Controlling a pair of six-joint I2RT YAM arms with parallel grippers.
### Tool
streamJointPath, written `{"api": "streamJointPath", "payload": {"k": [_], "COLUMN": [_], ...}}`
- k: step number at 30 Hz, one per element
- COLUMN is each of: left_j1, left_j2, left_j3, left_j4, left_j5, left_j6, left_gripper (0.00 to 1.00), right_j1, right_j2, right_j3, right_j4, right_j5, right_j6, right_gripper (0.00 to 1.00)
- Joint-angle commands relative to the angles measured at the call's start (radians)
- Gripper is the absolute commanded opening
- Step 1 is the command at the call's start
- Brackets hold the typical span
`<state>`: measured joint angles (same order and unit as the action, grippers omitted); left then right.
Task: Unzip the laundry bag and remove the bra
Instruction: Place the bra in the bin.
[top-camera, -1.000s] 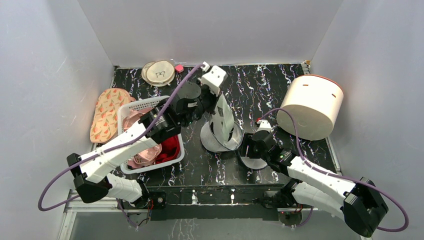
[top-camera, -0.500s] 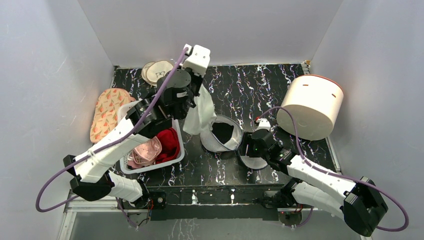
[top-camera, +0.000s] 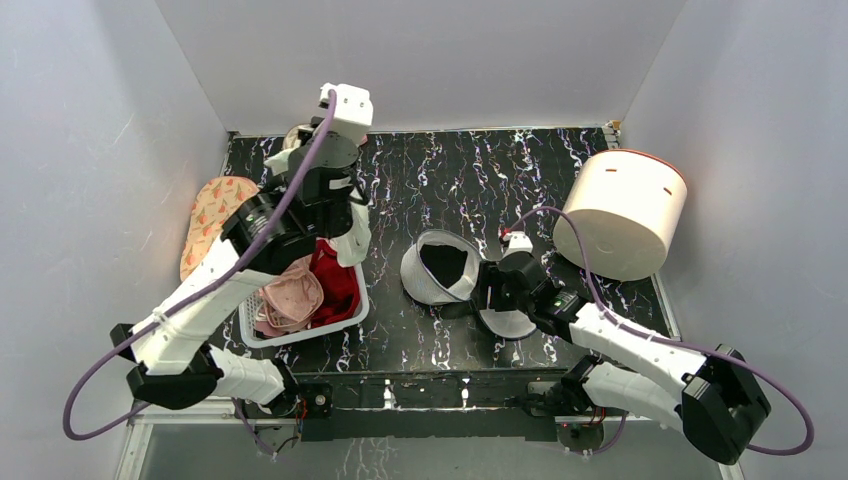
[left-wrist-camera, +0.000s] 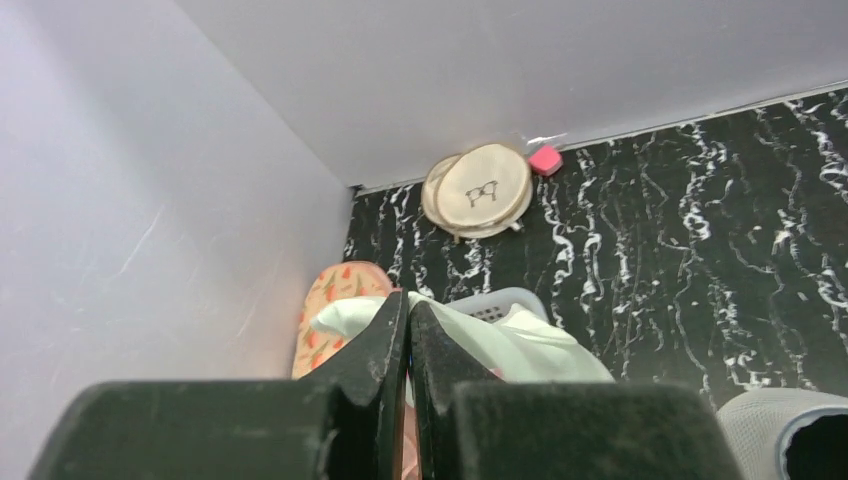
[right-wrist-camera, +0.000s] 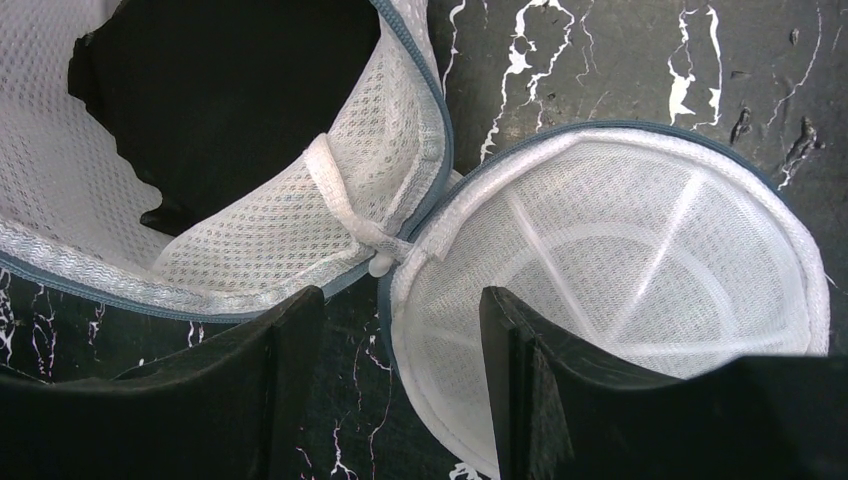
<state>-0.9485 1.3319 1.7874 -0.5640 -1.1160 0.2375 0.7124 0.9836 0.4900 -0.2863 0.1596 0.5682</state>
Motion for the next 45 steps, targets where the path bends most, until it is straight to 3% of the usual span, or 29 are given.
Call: {"api": "streamJointPath", "payload": {"k": [1,8,16,20,25,32,41,45], "left_j1": [0.002,0.001,0.001,0.001,0.001,0.017,0.321,0.435], "left_j2": [-0.104,-0.239,-0.411,-0.401,-0.345,-0.326,-0.29,-0.234], "left_j3": [0.073,0.054,0.041,0.036,-0.178,-0.477,-0.686,-0.679], "left_j4": [-0.299,-0.556,-0.51,-0.542,-0.533,-0.405,-0.149,-0.102], "left_j5": [-0.091,0.006,-0.039,-0.017,0.123,0.111,0.351,0.417], "left_j6": [-0.165,-0.258,-0.122,-0.122,-0.203,-0.254,-0.144,-0.151], "left_gripper": [0.0,0.0,0.0,0.0,0.0,0.0,0.0,0.0], "right_j1": [-0.001,-0.003,-0.003,-0.003,-0.002,-0.003,-0.003,-0.002], "right_j2": [0.016,0.07,0.112,0.118,0.119,0.098,0.114,0.096], "right_j3": [0.055,0.066,0.073,0.067,0.068,0.057,0.058,0.047], "right_j4": [0.034,0.042,0.052,0.055,0.05,0.048,0.05,0.055], "right_j5": [-0.015,-0.022,-0.02,-0.023,-0.022,-0.032,-0.035,-0.035], "right_j6": [-0.034,-0.048,-0.05,-0.047,-0.045,-0.035,-0.039,-0.033], "right_gripper": [0.57,0.57,0.57,0.57,0.57,0.57,0.57,0.57]}}
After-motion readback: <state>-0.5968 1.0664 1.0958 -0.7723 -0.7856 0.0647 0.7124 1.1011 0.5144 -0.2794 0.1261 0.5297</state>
